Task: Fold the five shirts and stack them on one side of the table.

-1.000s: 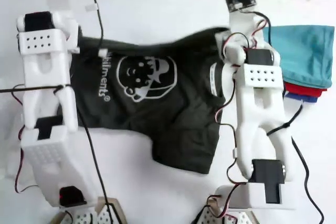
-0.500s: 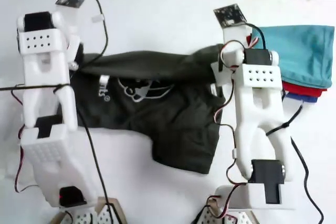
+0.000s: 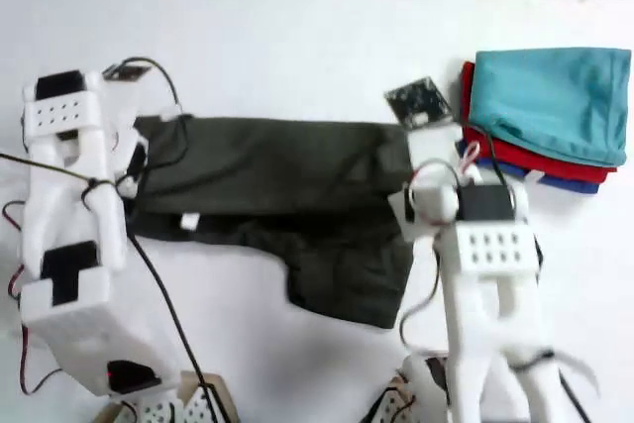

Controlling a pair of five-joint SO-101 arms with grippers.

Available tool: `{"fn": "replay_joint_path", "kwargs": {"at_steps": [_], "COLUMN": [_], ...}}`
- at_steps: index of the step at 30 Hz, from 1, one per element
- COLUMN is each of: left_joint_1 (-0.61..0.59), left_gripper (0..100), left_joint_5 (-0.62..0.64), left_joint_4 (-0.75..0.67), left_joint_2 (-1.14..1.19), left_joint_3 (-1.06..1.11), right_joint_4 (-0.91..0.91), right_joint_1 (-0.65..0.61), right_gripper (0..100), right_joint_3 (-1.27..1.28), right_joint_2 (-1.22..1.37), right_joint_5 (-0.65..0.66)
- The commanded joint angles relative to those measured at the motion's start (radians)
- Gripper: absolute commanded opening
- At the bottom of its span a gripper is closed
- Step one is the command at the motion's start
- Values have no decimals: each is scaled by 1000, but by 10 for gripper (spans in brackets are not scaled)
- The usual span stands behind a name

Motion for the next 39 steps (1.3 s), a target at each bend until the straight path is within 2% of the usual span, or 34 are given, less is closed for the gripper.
{"fn": "replay_joint_path", "kwargs": {"at_steps": [1, 11, 22, 29, 39], "left_joint_1": [-12, -49, -49, -49, -49], "left_gripper": [27, 27, 27, 27, 36], "left_joint_5": [-15, -40, -69, -64, -63], "left_joint_4": [-12, 11, -118, -169, -169], "left_joint_2": [-68, -61, -64, -64, -64], "left_joint_3": [10, 19, 213, 219, 219], "right_joint_4": [35, 31, 101, 84, 88], "right_joint_1": [-4, -4, 56, 51, 50], "right_gripper": [20, 20, 20, 20, 28], "right_joint_3": [48, 196, 173, 269, 315], "right_joint_2": [-130, -203, -206, -206, -205], "right_joint_5": [21, 25, 104, 110, 262]}}
